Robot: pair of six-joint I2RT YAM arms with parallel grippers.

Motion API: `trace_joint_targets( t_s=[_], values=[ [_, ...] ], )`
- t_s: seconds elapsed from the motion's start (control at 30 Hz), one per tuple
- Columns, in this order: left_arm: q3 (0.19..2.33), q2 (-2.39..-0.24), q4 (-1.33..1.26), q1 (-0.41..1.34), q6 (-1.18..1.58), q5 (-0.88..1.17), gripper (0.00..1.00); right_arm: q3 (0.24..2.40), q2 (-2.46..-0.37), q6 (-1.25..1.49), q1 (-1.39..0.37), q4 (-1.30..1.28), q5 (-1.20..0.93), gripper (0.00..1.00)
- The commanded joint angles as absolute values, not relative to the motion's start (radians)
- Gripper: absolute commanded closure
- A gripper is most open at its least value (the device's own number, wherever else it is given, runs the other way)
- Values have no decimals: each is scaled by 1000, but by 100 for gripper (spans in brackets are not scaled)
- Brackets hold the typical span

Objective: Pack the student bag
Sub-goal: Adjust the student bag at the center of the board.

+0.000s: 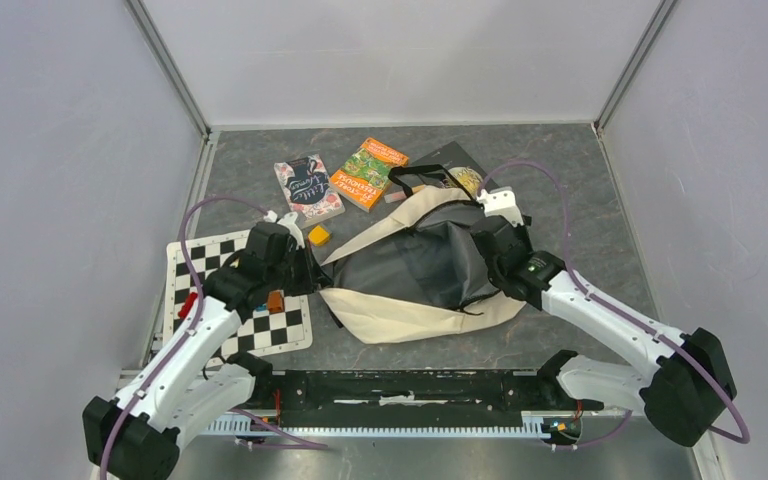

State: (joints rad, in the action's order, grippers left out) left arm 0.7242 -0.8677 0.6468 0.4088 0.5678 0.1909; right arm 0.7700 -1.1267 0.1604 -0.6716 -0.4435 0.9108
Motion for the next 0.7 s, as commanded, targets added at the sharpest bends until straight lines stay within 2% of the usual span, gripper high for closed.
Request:
trace_joint_targets(
  t_s=[0.0, 0.1, 0.23, 0.4, 0.5, 0.57, 0.67],
  values=[
    [659, -861, 644, 384, 577, 221, 98, 707, -1086, 110, -635, -380, 702, 100],
    [607, -891, 585, 384, 609, 305, 96, 640, -1078, 143, -635, -309, 506, 100],
    [594, -918, 568, 385, 616, 326, 80, 592, -1094, 193, -635, -294, 452, 100],
    [652, -877, 581, 385, 594, 292, 30, 629, -1079, 177, -634, -329, 425, 56],
    [743, -871, 628, 385, 551, 252, 9, 684, -1051, 166, -635, -363, 408, 40],
    [798, -879, 662, 385, 519, 224, 1, 716, -1026, 163, -635, -381, 394, 34],
    [862, -893, 691, 384, 482, 193, 0, 756, -987, 151, -635, -397, 358, 22]
  ],
)
